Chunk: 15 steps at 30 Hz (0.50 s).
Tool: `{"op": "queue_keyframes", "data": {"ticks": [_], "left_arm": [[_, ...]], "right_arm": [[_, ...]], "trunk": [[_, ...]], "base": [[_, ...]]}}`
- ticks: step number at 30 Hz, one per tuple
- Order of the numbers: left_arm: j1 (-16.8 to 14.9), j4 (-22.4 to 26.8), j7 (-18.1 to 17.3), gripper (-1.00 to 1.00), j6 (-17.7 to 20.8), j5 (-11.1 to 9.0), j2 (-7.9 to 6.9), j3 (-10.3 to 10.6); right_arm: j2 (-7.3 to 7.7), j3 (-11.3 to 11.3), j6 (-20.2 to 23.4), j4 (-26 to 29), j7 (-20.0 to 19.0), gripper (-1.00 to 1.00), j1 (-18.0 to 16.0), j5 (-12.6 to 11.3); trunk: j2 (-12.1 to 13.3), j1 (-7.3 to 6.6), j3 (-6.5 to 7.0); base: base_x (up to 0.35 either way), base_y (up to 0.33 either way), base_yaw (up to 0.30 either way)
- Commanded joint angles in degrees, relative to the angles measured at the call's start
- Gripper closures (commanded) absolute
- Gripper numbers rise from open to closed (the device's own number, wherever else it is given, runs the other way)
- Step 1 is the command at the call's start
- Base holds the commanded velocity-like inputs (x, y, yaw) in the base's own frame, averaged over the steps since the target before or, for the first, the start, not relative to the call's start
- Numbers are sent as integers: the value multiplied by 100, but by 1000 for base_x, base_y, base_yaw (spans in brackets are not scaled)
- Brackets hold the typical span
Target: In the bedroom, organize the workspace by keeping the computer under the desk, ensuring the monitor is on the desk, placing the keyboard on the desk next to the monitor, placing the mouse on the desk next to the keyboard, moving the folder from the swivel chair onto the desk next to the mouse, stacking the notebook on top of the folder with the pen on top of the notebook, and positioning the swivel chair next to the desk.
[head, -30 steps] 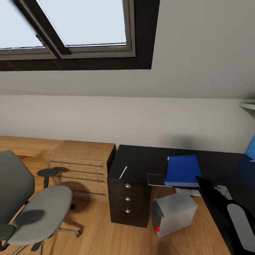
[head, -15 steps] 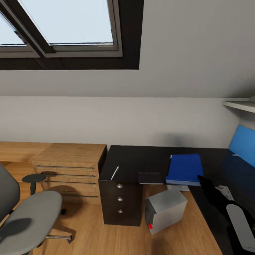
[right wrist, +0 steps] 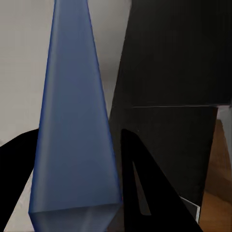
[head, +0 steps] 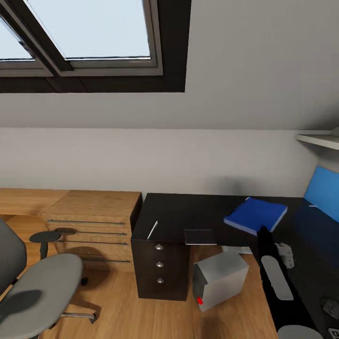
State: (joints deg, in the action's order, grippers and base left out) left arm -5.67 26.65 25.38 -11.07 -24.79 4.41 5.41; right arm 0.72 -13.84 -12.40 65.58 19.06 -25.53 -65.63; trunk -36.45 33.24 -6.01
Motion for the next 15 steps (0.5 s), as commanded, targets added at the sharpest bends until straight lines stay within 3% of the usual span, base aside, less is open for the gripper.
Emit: {"op": "queue_keyframes", "data": {"ticks": [1,4,5,9,12,13,15], "left_arm": [[-4,0,37,-100,-81,-59,-4,48],[-4,-2,40,-100,-182,-6,-1,54],[-4,-2,41,-100,-221,54,-1,52],[-4,-2,45,-100,-264,68,2,49],[-4,-2,45,-100,-282,71,5,48],[-4,-2,45,-100,-285,71,6,48],[-4,-2,46,-100,-289,70,7,48]], "right_arm": [[-17,24,-290,-240,12,100,-129,-59],[-58,75,-817,-669,12,100,-274,-62],[-233,386,-1031,-998,2,100,-313,-55],[-312,527,-1106,-1129,-9,100,-320,-64],[-328,547,-1422,-1150,-14,100,-321,-53],[-330,551,-1670,-1161,-14,100,-321,-51],[-334,560,-2570,-1193,-16,100,-321,-74]], "trunk": [[-11,1,-11],[-11,1,-11],[-11,1,-11],[-11,1,-11],[-11,1,-11],[-11,1,-11],[-11,1,-11]], "base": [[0,0,0],[0,0,0],[0,0,0],[0,0,0],[0,0,0],[0,0,0],[0,0,0]]}}
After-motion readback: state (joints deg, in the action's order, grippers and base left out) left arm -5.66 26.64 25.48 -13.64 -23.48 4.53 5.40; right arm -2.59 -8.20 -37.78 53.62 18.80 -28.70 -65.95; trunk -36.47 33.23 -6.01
